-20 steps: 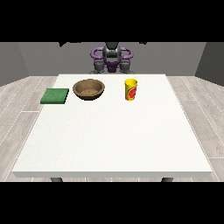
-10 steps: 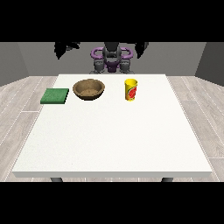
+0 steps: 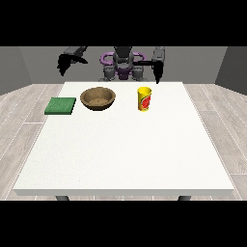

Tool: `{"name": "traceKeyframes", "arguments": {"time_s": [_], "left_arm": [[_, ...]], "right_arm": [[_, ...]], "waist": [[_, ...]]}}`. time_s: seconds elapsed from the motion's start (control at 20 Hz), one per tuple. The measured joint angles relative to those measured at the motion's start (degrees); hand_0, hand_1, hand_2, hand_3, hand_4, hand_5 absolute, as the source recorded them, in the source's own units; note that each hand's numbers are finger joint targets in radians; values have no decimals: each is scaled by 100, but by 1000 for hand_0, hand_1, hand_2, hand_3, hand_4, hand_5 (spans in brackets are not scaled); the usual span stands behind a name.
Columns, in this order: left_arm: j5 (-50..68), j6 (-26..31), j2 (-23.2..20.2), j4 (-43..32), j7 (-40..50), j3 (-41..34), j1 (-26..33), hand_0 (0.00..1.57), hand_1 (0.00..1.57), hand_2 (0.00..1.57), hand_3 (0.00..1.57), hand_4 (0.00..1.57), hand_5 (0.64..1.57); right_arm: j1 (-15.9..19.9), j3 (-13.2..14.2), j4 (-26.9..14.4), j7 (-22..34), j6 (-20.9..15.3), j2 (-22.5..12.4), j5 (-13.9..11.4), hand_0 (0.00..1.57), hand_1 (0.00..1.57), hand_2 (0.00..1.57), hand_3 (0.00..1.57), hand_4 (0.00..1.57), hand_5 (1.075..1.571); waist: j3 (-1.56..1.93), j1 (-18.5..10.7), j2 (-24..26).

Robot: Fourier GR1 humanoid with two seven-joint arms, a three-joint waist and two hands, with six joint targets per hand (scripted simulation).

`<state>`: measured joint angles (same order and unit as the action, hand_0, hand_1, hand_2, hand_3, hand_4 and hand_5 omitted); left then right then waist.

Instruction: Pick the cup and pour the ball into the bowl, then pick the bowl and place it on the pad

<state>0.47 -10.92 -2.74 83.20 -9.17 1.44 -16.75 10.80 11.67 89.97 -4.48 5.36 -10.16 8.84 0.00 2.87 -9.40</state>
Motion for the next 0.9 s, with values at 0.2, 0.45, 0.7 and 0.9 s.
{"name": "traceKeyframes", "arguments": {"time_s": [0.2,0.45,0.7,0.9], "left_arm": [[43,66,39,-835,-769,-240,-58,0,0,0,0,0,1481],[57,80,65,-1886,-1469,-505,-372,0,0,0,0,0,1450],[157,56,49,-2720,-2046,-817,-732,0,0,0,0,0,1451],[165,-54,-56,-3222,-2504,-1043,-960,1268,1268,1571,1571,1016,1569]], "right_arm": [[179,54,-9,119,65,-109,97,0,0,0,0,183,1571],[329,115,-146,118,145,-204,170,0,0,0,0,200,1571],[531,326,-186,241,414,-525,434,0,0,0,0,42,1571],[606,530,-264,169,586,-726,611,0,0,0,0,0,1571]], "waist": [[-1,93,-45],[-2,201,-85],[-2,421,-240],[-2,535,-443]]}}
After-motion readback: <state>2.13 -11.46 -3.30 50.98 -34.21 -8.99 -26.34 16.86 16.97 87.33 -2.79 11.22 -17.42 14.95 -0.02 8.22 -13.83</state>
